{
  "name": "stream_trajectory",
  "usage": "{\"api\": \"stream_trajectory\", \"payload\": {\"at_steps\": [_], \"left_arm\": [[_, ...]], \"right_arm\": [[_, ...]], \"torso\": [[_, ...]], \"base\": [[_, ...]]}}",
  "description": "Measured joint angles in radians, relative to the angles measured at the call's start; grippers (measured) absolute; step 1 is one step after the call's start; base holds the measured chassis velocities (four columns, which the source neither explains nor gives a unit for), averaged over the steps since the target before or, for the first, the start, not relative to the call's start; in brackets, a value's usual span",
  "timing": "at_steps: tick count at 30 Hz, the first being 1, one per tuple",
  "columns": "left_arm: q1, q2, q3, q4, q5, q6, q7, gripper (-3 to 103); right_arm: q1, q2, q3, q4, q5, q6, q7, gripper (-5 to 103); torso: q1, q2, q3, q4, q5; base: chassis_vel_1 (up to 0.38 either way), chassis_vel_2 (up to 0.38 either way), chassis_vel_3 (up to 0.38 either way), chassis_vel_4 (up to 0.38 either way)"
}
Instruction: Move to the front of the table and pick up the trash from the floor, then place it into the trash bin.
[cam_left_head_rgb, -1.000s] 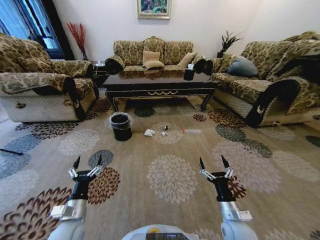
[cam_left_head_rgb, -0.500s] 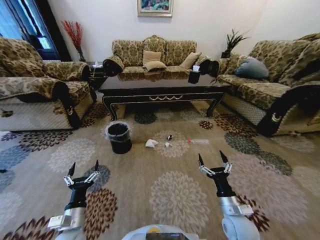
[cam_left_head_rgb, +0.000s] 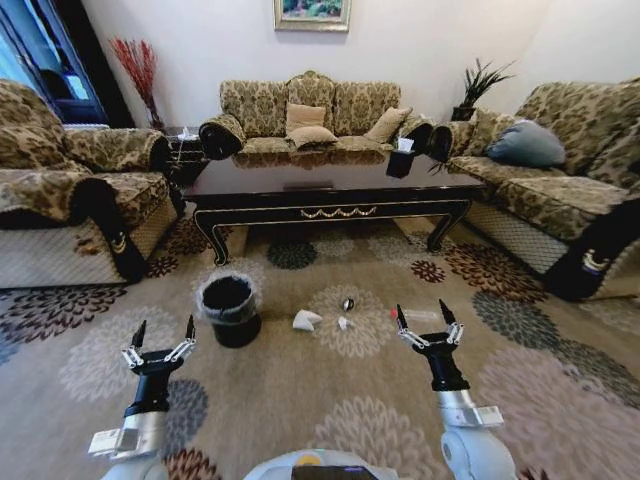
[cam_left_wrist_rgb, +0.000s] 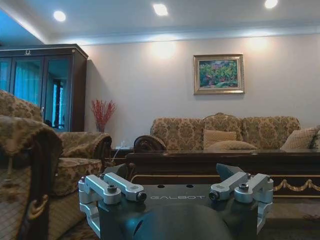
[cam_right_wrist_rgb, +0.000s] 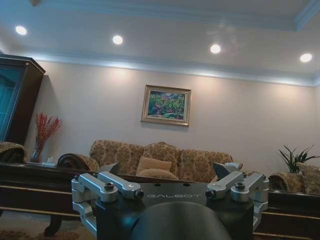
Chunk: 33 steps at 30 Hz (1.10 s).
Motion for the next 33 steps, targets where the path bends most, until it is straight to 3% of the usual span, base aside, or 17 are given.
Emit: {"api": "stream_trajectory", "payload": {"at_steps": [14, 21, 33], "left_arm": [[-0.037, 0.008, 0.007, 0.032, -0.010, 0.007, 0.000, 100], [-0.078, 0.017, 0.004, 0.033, -0.016, 0.035, -0.001, 100], [-0.132, 0.021, 0.006, 0.012, -0.010, 0.086, -0.007, 100]], "right_arm": [[0.032, 0.003, -0.013, -0.046, 0.021, 0.024, -0.027, 100], [0.035, 0.000, -0.003, -0.054, -0.004, -0.050, -0.013, 100], [0.055, -0.006, -0.004, -0.091, 0.019, -0.038, 0.002, 100]], "torso": [[0.000, 0.000, 0.000, 0.0002, 0.0006], [0.000, 0.000, 0.000, 0.0001, 0.0004], [0.000, 0.000, 0.000, 0.0002, 0.0005]], "base": [[-0.126, 0.121, 0.119, -0.124], [0.004, -0.007, -0.007, 0.005], [-0.028, 0.015, 0.027, -0.019]]}}
